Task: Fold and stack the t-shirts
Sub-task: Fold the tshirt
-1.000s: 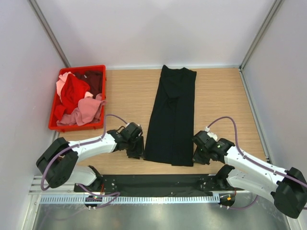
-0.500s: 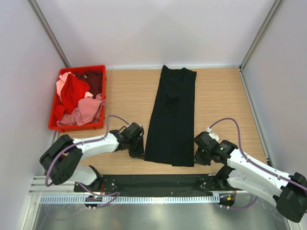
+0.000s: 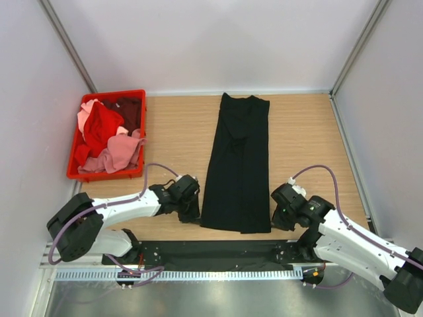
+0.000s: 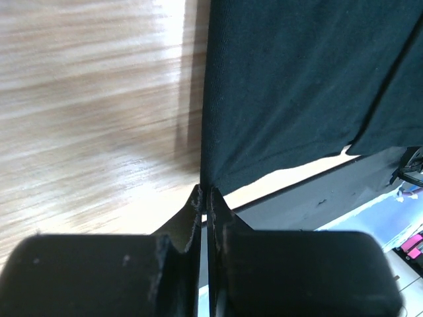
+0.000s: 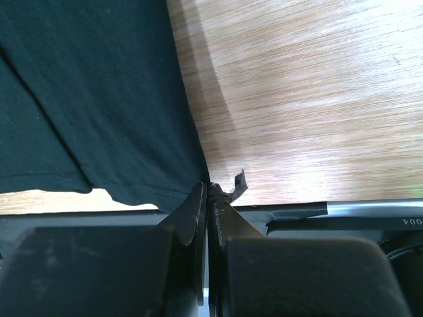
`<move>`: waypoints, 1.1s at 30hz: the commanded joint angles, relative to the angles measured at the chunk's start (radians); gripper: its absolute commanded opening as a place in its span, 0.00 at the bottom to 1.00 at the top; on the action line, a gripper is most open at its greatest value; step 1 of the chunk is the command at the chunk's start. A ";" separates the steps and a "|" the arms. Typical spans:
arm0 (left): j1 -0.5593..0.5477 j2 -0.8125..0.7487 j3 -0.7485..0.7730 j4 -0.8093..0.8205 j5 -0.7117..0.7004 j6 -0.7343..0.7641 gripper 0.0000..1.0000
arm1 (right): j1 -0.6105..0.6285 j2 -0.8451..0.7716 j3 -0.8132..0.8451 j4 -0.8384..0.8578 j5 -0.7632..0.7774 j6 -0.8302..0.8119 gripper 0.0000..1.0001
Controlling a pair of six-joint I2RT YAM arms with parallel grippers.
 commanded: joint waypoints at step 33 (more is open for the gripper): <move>0.285 0.382 0.664 -0.276 -0.084 0.228 0.00 | -0.254 0.516 0.540 0.261 0.132 -0.478 0.01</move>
